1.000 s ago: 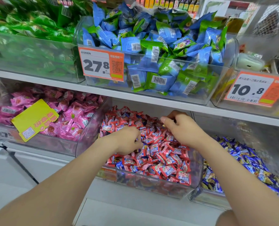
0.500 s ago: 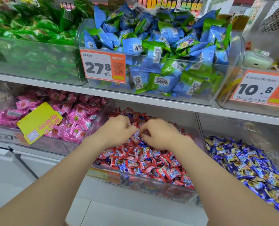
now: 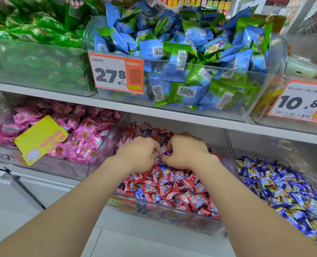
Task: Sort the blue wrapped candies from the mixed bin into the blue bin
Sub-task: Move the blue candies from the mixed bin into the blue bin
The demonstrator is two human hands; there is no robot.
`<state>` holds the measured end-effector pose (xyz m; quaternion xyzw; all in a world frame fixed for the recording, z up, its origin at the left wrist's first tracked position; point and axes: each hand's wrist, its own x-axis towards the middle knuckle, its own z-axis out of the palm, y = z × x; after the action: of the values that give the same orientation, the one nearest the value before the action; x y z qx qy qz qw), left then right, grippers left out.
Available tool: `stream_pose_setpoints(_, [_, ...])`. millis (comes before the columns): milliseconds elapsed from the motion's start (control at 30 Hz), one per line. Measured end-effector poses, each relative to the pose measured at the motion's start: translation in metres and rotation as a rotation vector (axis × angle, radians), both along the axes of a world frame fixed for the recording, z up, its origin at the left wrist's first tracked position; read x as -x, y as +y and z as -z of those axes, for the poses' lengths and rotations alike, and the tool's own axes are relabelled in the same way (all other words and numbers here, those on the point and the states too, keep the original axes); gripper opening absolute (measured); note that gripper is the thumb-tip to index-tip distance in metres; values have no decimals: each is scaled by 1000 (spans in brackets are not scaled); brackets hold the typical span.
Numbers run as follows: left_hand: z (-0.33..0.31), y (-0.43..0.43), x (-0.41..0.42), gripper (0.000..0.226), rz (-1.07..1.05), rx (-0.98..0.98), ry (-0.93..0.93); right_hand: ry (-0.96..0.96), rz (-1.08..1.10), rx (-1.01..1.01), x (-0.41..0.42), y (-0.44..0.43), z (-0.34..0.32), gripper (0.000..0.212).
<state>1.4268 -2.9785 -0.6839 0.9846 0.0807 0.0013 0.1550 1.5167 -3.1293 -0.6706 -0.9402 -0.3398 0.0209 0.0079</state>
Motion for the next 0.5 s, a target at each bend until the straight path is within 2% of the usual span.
stream_pose_setpoints(67, [2,-5,-2,18,33,-9,-2,0,-5,102,-1,1,3,49])
stream_pose_setpoints(167, [6,-13,-7,38,103,-80,36,-5,15,132,-4,0,4,49])
stream_pose_setpoints(300, [11,-20,-16,47,83,-209,58,66,55,-7,-13,-9,4,38])
stream_pose_setpoints(433, [8,-21,-24,29,22,-235,31,117,84,-171,-22,-37,-5,36])
stream_pose_setpoints(500, [5,-17,-23,31,15,-178,33,140,64,-233,-21,-51,-10,39])
